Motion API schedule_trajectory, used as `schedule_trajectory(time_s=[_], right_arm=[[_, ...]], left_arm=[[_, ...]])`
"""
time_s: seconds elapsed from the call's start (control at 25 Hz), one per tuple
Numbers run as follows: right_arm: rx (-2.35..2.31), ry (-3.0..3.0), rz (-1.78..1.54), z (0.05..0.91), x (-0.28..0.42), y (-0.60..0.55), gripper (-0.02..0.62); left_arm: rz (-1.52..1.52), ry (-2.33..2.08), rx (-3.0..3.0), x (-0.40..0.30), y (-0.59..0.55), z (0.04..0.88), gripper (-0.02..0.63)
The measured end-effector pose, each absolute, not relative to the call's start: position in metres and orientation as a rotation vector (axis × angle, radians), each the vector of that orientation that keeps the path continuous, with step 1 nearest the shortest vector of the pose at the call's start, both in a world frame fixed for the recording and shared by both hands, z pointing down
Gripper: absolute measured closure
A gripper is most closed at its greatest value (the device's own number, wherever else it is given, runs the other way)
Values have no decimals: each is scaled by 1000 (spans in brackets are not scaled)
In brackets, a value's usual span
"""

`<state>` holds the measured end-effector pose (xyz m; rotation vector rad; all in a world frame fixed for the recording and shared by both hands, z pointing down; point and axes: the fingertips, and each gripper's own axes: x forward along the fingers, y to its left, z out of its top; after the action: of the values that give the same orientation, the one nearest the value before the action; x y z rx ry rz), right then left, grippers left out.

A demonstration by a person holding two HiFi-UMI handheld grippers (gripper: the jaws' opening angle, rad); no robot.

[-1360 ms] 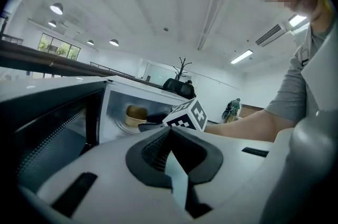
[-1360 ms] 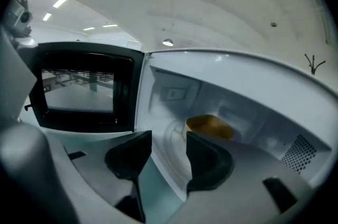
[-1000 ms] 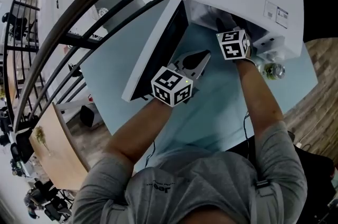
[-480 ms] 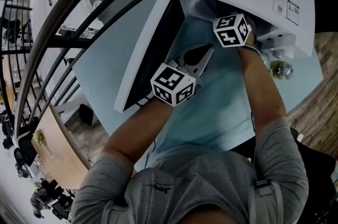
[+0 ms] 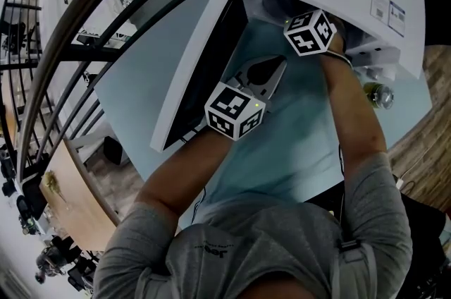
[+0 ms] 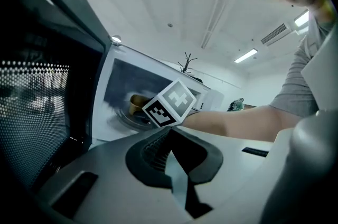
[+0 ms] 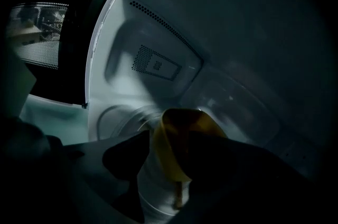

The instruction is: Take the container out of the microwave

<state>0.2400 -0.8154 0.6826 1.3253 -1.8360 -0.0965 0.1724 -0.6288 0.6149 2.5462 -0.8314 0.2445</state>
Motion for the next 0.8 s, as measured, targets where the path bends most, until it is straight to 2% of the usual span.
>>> schedule_trajectory(time_s=[0.44,0.56,0.64,0.8], right_arm=[[1221,-1746,-170,690,242,-825,380],[1215,-1714,-193,688,245,-827,453],[1226,-1714,-205,684,246,-827,548],[1211,-1753,-163,680,242,-820,557]], left_arm=[[257,-834,2553,177,-628,619,597],[262,-837,2552,175,-627,619,597],[263,-841,2552,174,-626,618,597],[265,-854,2559,171,-626,611,597]])
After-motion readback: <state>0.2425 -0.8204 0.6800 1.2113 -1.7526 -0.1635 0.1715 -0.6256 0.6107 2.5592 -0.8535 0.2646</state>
